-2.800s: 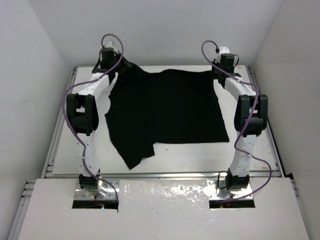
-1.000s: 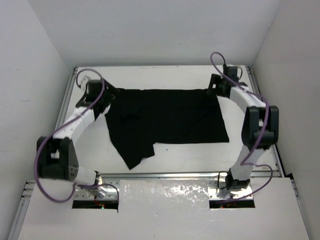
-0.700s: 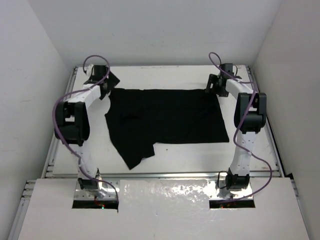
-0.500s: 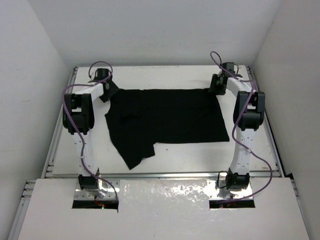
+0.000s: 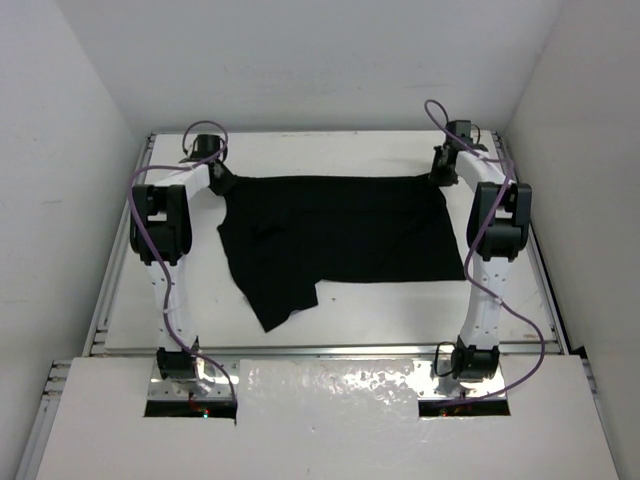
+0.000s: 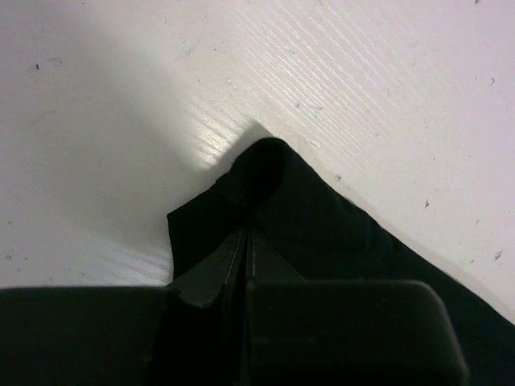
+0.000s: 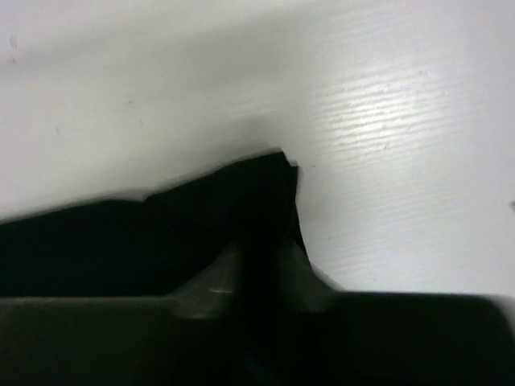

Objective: Fold and stack the t-shirts
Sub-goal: Fold the flattened tshirt in 1/3 of the way

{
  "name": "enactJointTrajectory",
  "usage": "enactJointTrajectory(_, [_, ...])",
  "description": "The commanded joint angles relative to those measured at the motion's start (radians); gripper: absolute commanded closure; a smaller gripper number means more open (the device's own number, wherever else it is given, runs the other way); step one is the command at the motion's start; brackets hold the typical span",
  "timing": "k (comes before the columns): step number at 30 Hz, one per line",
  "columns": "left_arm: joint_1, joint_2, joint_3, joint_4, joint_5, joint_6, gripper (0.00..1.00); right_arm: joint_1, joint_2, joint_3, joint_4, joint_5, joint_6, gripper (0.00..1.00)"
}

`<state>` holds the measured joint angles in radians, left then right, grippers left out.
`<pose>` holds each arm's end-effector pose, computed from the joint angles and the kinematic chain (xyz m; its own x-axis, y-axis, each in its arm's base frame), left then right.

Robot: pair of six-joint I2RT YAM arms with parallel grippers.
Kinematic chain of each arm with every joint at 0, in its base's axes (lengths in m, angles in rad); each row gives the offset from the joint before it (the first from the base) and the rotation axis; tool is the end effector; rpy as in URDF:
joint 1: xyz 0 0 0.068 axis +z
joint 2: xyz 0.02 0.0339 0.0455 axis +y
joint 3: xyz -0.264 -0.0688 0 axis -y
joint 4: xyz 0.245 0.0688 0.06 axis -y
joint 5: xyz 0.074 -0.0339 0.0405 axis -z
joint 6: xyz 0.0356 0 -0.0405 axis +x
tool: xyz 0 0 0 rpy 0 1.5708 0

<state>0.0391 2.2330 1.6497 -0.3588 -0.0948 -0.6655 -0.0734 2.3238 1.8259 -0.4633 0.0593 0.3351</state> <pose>0.4837 0.0223 0.1483 -0.5773 -0.6377 -0.5099 -0.5734 0.7612 -0.3029 0.5056 -0.0393 0.1520 -0.7370 0.3834 -0.5567 0.3700 0.9181 0.1424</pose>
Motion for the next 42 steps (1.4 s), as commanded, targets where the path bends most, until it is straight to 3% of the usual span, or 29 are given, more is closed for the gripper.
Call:
enactJointTrajectory(1, [0.033,-0.003,-0.010,-0.008,-0.075,-0.019,1.00,-0.012,-0.059,-0.014,0.044,0.017,-0.042,0.72])
enactJointTrajectory(2, [0.033,-0.004,-0.010,-0.005,-0.075,-0.017,1.00,-0.011,-0.069,-0.029,0.051,-0.019,-0.044,0.20])
enactJointTrajectory(5, [0.033,0.014,0.008,-0.015,-0.072,-0.013,1.00,-0.008,-0.113,-0.086,0.058,-0.098,-0.018,0.16])
enactJointTrajectory(9, [0.033,0.002,-0.025,0.010,-0.080,-0.014,1.00,-0.005,-0.197,-0.221,0.095,-0.038,0.056,0.12])
enactJointTrajectory(12, [0.036,0.005,-0.024,0.000,-0.095,-0.003,1.00,-0.006,-0.283,-0.353,0.167,-0.018,0.102,0.12])
enactJointTrajectory(18, [0.071,0.025,-0.017,-0.039,-0.140,0.003,1.00,-0.005,-0.501,-0.647,0.411,-0.162,0.159,0.12])
enactJointTrajectory(23, [0.085,0.011,-0.037,0.003,-0.056,0.027,1.00,-0.005,-0.483,-0.697,0.342,-0.066,0.145,0.19])
enactJointTrajectory(30, [0.065,0.013,-0.021,0.015,0.024,0.047,1.00,0.006,-0.324,-0.608,0.259,-0.062,0.101,0.46])
enactJointTrajectory(34, [0.061,0.024,0.001,0.017,0.064,0.060,1.00,0.027,-0.300,-0.579,0.233,-0.050,0.079,0.55])
enactJointTrajectory(37, [0.062,0.019,0.002,0.012,0.060,0.063,1.00,0.034,-0.277,-0.534,0.166,-0.009,0.079,0.94])
enactJointTrajectory(38, [0.061,0.017,0.002,0.014,0.058,0.063,1.00,0.034,-0.282,-0.534,0.154,0.010,0.085,1.00])
enactJointTrajectory(42, [0.061,0.013,0.002,0.009,0.053,0.060,1.00,0.031,-0.352,-0.583,0.161,0.095,0.120,1.00])
